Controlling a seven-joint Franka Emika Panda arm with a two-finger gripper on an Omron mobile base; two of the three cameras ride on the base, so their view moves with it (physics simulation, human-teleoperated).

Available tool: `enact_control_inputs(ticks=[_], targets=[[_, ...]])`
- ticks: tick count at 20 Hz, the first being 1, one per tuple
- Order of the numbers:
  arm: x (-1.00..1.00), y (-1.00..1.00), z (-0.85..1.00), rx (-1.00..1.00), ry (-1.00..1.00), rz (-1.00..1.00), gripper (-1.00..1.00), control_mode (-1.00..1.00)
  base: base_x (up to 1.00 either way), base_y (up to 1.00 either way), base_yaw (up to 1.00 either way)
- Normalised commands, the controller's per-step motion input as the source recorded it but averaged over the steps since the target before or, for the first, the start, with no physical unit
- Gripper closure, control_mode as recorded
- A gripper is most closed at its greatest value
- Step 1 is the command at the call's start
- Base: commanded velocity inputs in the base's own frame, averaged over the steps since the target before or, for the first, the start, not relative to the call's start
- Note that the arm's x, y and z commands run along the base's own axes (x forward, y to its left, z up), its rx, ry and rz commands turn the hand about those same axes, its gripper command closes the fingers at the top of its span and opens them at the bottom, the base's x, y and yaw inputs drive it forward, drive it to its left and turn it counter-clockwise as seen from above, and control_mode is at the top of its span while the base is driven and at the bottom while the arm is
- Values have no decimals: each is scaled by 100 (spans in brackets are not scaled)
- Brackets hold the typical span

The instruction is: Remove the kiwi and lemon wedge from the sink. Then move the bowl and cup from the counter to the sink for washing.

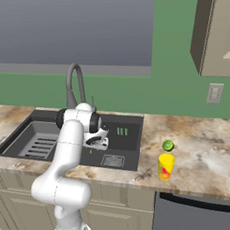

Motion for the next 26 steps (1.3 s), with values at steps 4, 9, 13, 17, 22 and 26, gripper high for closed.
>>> enact_control_inputs(ticks=[4, 9, 13, 17, 22, 26], targets=[[-11, 0, -14, 0, 0, 0, -100, -100, 0, 0, 0], [-12, 0, -10, 0, 0, 0, -100, -100, 0, 0, 0], [-11, 0, -8, 0, 0, 0, -100, -100, 0, 0, 0], [-17, 0, -9, 0, 0, 0, -100, -100, 0, 0, 0], [-21, -3, -4, 0, 0, 0, -100, -100, 0, 0, 0], [-16, -3, 0, 0, 0, 0, -100, -100, 0, 0, 0]])
